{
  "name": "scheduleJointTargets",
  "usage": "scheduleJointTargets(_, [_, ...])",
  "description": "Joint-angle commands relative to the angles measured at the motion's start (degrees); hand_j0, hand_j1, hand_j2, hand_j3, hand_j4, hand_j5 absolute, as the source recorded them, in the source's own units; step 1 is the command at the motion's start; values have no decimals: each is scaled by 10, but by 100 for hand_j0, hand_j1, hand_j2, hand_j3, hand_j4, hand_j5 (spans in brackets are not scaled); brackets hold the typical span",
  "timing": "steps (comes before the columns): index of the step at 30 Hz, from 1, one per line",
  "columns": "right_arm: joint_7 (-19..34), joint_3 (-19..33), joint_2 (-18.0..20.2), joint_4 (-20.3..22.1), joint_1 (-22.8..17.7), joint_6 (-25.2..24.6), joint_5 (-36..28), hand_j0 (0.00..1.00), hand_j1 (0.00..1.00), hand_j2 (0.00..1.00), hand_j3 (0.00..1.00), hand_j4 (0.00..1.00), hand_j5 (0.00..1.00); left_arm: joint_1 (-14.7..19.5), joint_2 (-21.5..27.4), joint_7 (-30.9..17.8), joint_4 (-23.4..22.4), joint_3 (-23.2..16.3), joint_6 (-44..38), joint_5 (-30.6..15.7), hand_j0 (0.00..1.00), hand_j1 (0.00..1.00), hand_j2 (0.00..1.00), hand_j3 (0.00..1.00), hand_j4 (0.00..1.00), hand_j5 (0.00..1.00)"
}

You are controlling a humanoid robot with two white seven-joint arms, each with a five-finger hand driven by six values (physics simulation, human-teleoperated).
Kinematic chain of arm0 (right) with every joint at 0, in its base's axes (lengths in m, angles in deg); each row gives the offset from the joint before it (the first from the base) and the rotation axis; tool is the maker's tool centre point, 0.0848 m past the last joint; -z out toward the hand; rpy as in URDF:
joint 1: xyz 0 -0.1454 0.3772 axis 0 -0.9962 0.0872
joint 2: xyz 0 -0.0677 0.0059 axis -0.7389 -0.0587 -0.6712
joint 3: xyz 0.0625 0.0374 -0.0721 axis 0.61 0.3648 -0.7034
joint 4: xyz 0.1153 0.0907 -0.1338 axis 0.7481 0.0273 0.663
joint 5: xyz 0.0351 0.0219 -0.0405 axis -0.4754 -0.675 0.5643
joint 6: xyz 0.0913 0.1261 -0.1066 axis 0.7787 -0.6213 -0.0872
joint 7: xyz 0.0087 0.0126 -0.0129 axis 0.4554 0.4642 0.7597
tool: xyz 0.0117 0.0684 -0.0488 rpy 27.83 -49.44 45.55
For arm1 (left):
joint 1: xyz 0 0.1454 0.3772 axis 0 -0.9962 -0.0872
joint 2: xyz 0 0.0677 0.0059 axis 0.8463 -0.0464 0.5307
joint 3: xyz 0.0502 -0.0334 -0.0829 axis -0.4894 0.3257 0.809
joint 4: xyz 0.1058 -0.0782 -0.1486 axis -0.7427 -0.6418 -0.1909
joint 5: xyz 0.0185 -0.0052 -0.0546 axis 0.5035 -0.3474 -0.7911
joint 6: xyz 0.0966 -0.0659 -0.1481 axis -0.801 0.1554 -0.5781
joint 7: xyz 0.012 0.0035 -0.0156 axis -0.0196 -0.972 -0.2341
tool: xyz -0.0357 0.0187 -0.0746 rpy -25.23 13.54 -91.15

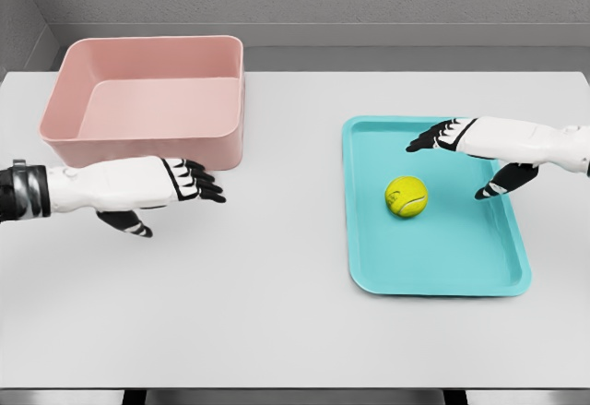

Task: Put the tennis from the blue tray into the pink basket with both arms

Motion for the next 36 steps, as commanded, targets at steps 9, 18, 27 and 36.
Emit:
scheduleJointTargets(9, [0,-18,-3,0,2,-2,-2,100,100,100,100,100,100,2,12,-22,51,-8,-1,-44,100,100,100,100,100,100])
scheduleJointTargets(18, [3,-29,-38,-25,4,-2,15,100,100,100,100,100,100,14,55,-146,59,-8,-1,-44,100,100,100,100,100,100])
scheduleJointTargets(27, [18,-38,-72,-25,6,-56,15,100,100,100,100,100,100,60,48,-146,59,-8,-1,-58,100,100,100,100,100,100])
scheduleJointTargets(36, [18,-55,-99,-52,11,-74,24,100,100,100,100,100,100,60,32,-146,58,-10,-1,-55,100,100,100,100,100,100])
